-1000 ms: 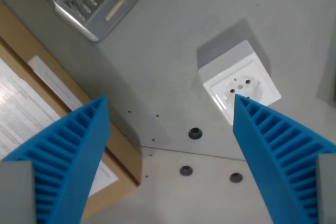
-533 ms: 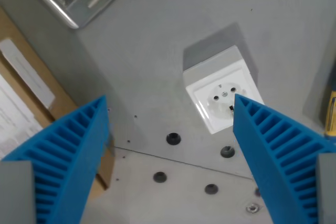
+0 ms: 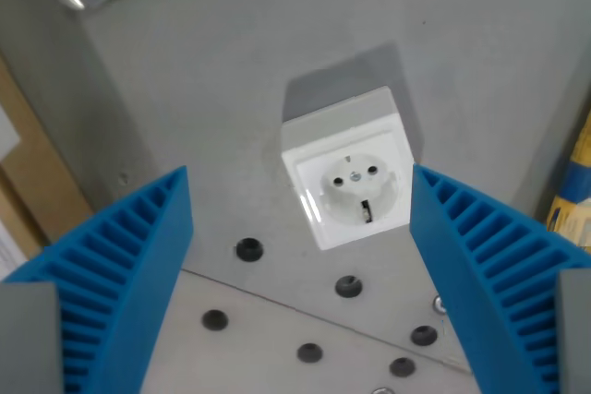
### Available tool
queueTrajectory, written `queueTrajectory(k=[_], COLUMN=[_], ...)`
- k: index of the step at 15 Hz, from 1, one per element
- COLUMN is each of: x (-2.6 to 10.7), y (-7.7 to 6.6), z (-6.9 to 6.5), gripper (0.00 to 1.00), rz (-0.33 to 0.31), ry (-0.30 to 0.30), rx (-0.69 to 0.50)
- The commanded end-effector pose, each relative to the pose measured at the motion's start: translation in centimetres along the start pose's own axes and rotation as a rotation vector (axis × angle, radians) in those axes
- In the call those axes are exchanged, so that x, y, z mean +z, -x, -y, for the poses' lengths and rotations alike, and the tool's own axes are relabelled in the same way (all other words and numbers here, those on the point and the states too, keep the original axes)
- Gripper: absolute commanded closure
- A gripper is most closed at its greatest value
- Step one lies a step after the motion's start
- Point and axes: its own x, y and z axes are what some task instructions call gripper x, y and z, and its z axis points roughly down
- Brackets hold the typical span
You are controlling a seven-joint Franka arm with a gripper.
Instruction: Move above the white socket
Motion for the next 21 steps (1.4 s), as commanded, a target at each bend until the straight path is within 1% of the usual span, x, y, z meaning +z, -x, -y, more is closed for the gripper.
queueTrajectory(k=[1, 5, 13, 17, 21], x=[1.0, 2.3, 4.2, 4.9, 5.4], y=[1.1, 1.9, 3.2, 3.7, 4.1], z=[-0.5, -1.3, -2.3, -2.6, -2.8], gripper=[0.0, 0.0, 0.0, 0.0, 0.0], rz=[-0.116, -0.126, -0.143, -0.148, -0.152], ry=[0.017, 0.015, 0.011, 0.007, 0.005], rx=[-0.215, -0.264, -0.32, -0.321, -0.312])
